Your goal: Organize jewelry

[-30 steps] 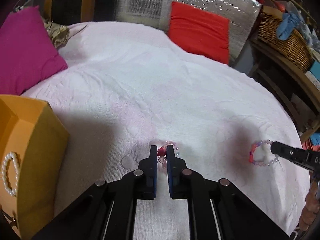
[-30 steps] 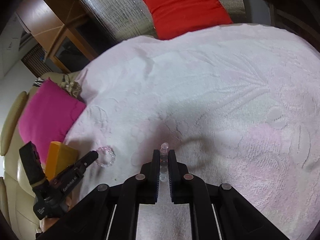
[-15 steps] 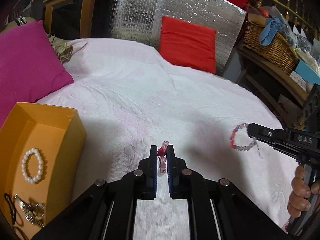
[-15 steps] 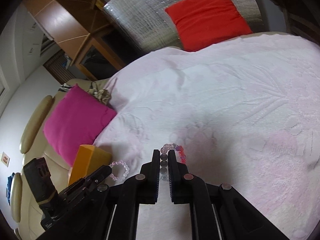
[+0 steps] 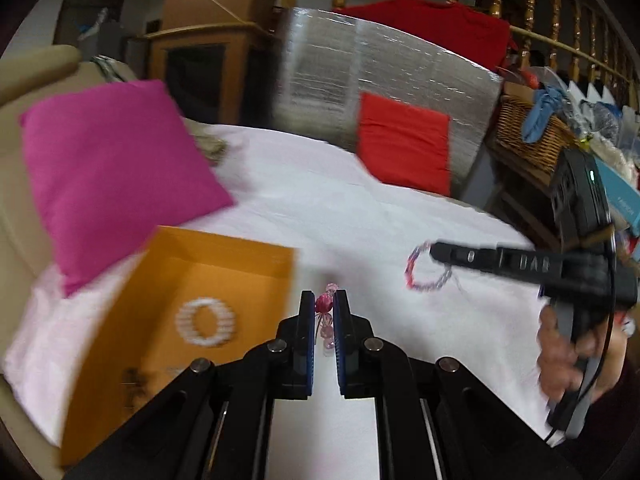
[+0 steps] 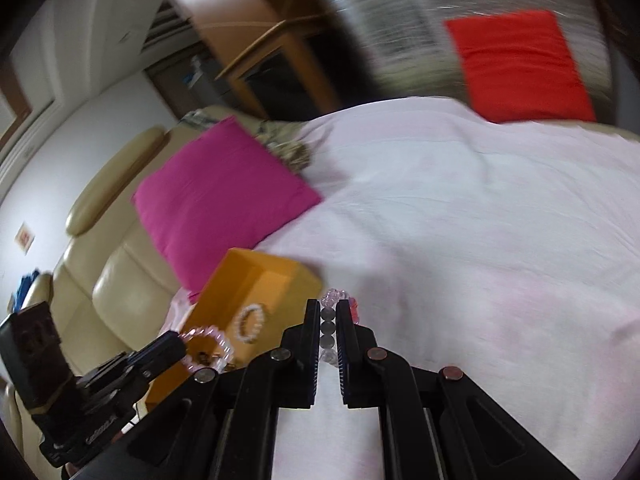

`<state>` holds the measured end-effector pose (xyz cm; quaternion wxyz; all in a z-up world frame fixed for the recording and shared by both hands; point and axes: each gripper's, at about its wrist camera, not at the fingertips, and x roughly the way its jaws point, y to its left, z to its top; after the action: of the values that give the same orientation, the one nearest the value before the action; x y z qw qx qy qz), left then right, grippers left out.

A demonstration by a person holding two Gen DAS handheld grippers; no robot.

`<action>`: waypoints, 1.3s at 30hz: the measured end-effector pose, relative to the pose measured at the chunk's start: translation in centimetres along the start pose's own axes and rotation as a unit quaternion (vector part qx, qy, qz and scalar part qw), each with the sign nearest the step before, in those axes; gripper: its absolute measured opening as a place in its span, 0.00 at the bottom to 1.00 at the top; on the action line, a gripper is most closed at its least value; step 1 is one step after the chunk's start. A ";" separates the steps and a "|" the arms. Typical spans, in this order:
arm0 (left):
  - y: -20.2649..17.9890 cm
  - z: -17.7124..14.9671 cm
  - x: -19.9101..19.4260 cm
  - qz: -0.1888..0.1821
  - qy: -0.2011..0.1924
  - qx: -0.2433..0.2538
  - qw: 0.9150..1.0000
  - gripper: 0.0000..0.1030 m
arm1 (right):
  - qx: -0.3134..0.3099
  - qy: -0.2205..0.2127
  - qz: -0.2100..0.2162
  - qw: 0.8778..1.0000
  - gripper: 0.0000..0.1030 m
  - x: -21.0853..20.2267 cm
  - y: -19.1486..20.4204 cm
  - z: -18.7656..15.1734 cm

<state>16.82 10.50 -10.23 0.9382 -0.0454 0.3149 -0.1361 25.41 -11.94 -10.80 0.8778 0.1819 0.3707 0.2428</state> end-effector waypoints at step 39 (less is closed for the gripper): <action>15.6 -4.2 4.3 0.138 0.098 -0.079 0.982 0.55 | -0.064 0.157 -0.029 0.985 0.21 21.6 12.2 2.2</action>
<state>21.15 24.26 -18.73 0.9060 -0.0617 0.4184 0.0157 36.60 9.87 -15.39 0.8252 0.0747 0.4926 0.2662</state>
